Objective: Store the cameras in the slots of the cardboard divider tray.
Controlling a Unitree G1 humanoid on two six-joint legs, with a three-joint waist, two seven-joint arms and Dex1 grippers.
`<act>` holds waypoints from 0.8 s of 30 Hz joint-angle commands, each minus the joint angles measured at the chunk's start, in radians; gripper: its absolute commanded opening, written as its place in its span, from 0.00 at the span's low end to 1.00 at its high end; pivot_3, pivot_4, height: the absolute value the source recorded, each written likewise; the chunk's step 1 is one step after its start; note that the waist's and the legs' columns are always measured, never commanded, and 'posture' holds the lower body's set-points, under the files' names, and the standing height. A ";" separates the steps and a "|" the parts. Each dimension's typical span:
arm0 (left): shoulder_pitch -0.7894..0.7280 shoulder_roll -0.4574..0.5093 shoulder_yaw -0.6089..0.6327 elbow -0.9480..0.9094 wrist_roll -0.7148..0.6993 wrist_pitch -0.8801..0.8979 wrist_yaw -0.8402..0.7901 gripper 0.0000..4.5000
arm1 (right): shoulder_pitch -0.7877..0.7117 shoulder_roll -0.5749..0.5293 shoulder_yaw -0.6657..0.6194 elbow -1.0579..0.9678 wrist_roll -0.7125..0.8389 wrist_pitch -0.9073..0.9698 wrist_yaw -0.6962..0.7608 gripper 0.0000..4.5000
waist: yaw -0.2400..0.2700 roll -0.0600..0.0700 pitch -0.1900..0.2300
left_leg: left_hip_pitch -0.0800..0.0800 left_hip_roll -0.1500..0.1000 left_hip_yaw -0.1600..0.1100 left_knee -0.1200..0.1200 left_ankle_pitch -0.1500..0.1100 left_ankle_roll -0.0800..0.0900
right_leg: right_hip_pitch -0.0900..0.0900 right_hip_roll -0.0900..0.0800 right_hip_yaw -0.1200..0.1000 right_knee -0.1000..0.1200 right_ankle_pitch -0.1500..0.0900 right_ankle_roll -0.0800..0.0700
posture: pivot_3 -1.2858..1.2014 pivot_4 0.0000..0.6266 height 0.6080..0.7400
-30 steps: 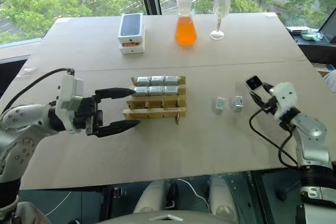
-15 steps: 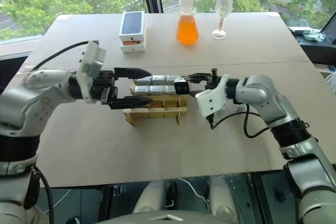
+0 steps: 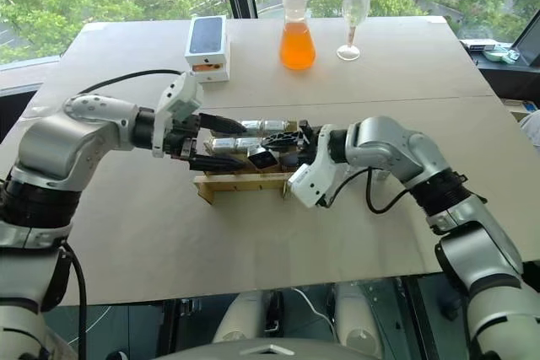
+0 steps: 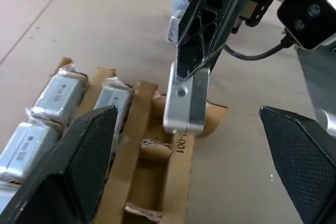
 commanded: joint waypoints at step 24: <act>-0.018 0.006 0.016 0.010 0.033 -0.046 -0.113 0.15 | 0.084 0.040 -0.020 -0.151 0.340 0.305 0.178 0.60 | 0.001 0.000 0.000 | 0.001 0.000 0.002 0.000 0.000 0.000 | 0.000 0.000 0.002 0.002 0.000 0.000 | 0.52 0.24 1.00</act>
